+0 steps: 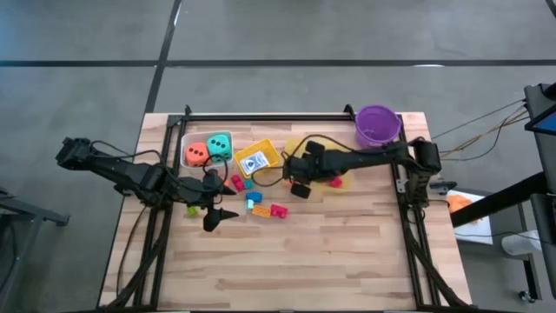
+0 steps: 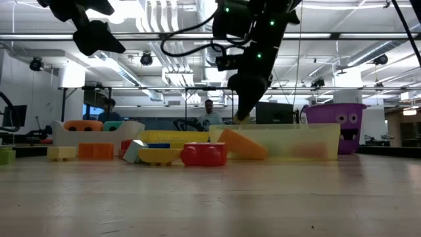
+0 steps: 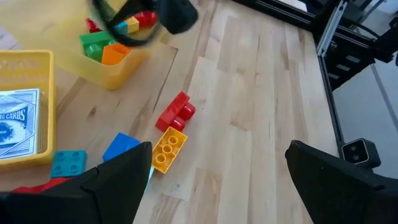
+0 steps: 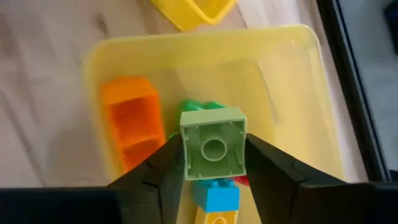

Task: Pick & Place Toys
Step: Put the light green game piece into the yellow bin

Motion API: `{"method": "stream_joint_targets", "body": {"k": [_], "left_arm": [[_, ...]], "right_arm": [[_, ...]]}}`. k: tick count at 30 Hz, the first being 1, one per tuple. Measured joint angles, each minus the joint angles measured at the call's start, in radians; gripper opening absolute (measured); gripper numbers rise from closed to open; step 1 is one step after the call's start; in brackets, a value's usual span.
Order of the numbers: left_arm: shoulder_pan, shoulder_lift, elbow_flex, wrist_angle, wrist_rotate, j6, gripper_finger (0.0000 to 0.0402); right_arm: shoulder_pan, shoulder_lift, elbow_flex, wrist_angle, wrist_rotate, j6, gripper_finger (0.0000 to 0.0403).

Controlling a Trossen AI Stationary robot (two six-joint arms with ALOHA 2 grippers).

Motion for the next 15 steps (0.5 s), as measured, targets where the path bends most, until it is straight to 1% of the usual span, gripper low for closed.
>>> {"method": "stream_joint_targets", "body": {"k": [3,7,11,15], "left_arm": [[0.000,0.000,0.000,-0.001,0.000,0.000,0.0368],[0.000,0.000,0.000,-0.001,0.000,0.000,0.0368],[0.000,0.000,0.000,-0.001,0.000,0.000,0.0368],[0.000,0.000,0.000,-0.001,0.000,0.000,0.0368]], "right_arm": [[-0.027,0.001,-0.006,0.000,-0.028,-0.009,0.0178],[-0.050,0.001,-0.020,0.018,-0.067,-0.030,0.0185],[-0.063,0.002,-0.037,0.056,-0.074,-0.046,0.0176],[-0.062,0.002,-0.042,0.066,-0.075,-0.055,0.0148]]}}
